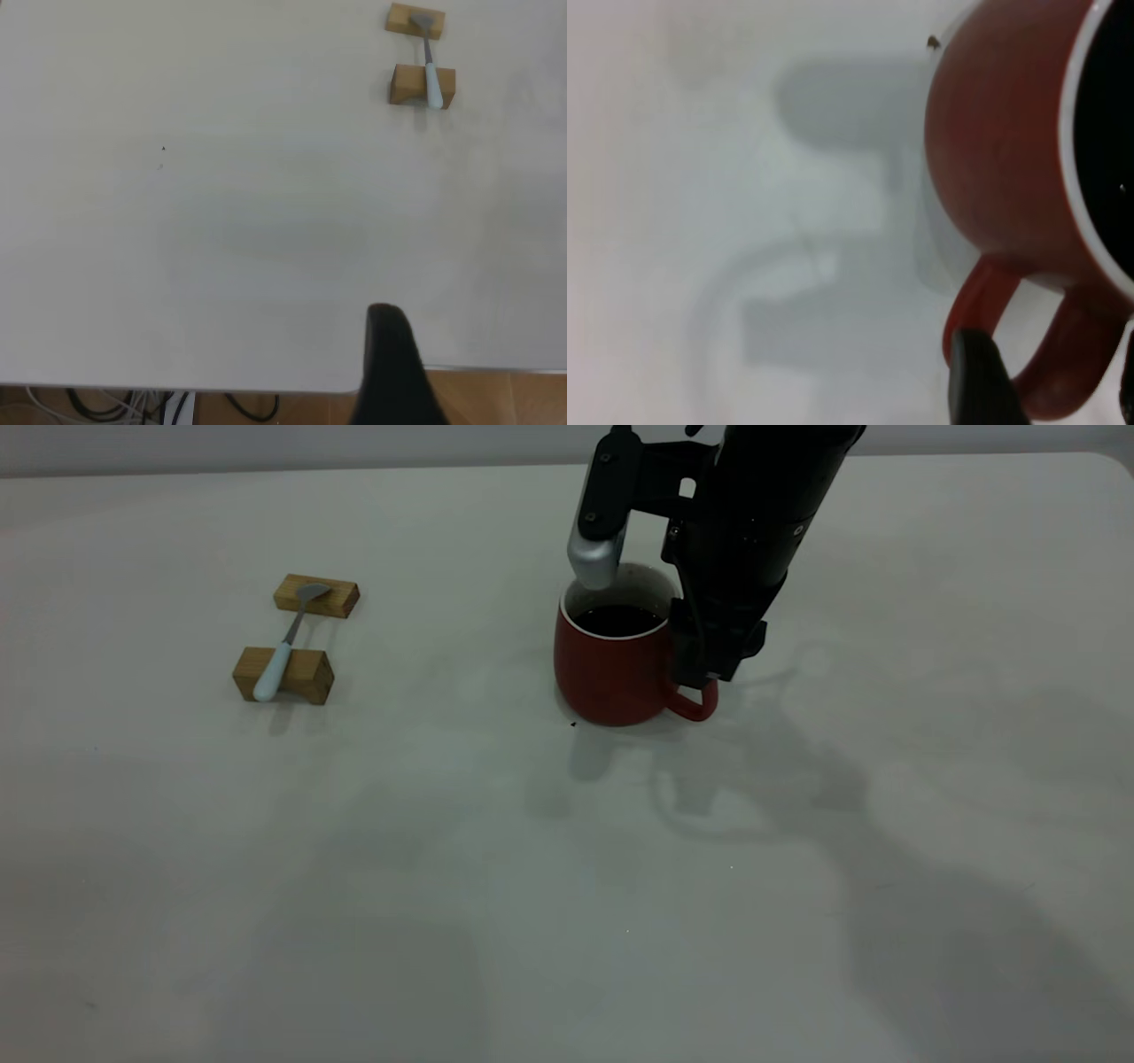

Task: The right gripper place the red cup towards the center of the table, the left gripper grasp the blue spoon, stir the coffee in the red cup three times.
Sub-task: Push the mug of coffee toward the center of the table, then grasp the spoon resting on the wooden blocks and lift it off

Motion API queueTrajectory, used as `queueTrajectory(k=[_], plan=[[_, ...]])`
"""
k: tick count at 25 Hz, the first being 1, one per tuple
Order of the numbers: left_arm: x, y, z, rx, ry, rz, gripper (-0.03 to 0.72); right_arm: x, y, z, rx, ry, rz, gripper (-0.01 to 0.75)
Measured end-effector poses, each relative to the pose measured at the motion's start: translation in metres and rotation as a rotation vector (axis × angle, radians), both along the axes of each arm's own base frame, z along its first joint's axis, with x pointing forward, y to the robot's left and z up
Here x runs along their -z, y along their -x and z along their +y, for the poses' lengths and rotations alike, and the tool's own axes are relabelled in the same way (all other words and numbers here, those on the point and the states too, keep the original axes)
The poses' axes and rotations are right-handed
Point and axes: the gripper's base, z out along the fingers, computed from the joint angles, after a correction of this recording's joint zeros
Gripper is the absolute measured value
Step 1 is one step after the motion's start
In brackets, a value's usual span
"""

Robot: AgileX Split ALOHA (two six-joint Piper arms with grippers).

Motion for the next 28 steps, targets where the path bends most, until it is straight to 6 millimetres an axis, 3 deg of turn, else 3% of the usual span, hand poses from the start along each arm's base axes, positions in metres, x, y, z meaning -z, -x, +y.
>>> queueTrajectory(k=[4,7,11,14,18,20,24,28], plan=[[0.0,0.0,0.0,0.0,0.0,0.0,0.55,0.0,0.001,0.001,0.075,-0.032,0.025,0.457],[0.0,0.0,0.0,0.0,0.0,0.0,0.55,-0.002,0.0,0.001,0.143,-0.054,0.041,0.526],[0.0,0.0,0.0,0.0,0.0,0.0,0.55,-0.032,0.004,0.001,0.243,-0.091,0.084,0.621],[0.0,0.0,0.0,0.0,0.0,0.0,0.55,-0.083,0.01,-0.009,0.377,-0.142,0.132,0.642],[0.0,0.0,0.0,0.0,0.0,0.0,0.55,-0.168,0.03,-0.035,0.612,-0.233,0.182,0.614],[0.0,0.0,0.0,0.0,0.0,0.0,0.55,-0.21,0.049,-0.048,0.702,-0.267,0.186,0.581],[0.0,0.0,0.0,0.0,0.0,0.0,0.55,-0.274,0.097,-0.079,0.916,-0.248,0.187,0.56],[0.0,0.0,0.0,0.0,0.0,0.0,0.55,-0.314,0.141,-0.105,0.993,-0.303,0.094,0.565]])
